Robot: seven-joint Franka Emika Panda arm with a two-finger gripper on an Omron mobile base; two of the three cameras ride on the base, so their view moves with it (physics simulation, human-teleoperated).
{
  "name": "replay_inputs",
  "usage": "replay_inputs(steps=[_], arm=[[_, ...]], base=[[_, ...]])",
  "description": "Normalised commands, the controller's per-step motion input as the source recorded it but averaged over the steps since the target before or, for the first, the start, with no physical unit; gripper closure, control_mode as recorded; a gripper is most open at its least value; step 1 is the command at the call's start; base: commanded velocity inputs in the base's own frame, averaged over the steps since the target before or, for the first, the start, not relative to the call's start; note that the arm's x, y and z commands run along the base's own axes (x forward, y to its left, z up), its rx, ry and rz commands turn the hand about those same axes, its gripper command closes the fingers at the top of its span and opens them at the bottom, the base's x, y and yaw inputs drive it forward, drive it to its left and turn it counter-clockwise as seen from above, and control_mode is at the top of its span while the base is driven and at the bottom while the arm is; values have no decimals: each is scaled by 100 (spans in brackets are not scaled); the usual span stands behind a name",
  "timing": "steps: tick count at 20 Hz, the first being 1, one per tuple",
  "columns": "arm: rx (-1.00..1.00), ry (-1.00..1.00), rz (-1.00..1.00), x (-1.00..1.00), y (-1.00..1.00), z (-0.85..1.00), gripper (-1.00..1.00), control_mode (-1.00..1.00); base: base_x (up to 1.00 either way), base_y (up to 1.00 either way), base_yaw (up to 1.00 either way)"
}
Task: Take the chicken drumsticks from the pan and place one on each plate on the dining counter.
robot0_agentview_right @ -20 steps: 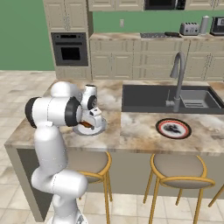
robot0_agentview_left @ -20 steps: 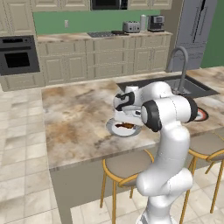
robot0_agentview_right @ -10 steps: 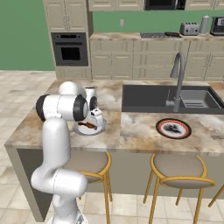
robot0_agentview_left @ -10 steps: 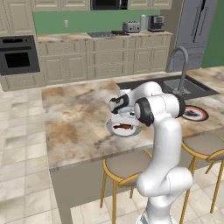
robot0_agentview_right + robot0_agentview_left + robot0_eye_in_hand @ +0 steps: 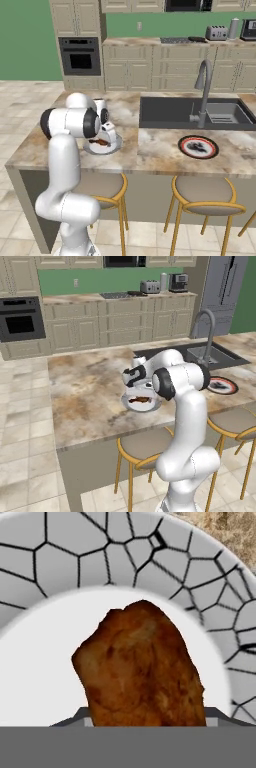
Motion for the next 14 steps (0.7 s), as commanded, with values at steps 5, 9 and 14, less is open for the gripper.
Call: replay_inputs(steps=[5, 9, 14], arm=[[-2, -34, 0, 0, 0, 1, -100, -100], [0, -42, 0, -2, 0, 32, -100, -100], [0, -44, 6, -40, 0, 70, -100, -100]], base=[[0, 0, 0], [0, 0, 0], [0, 0, 0]])
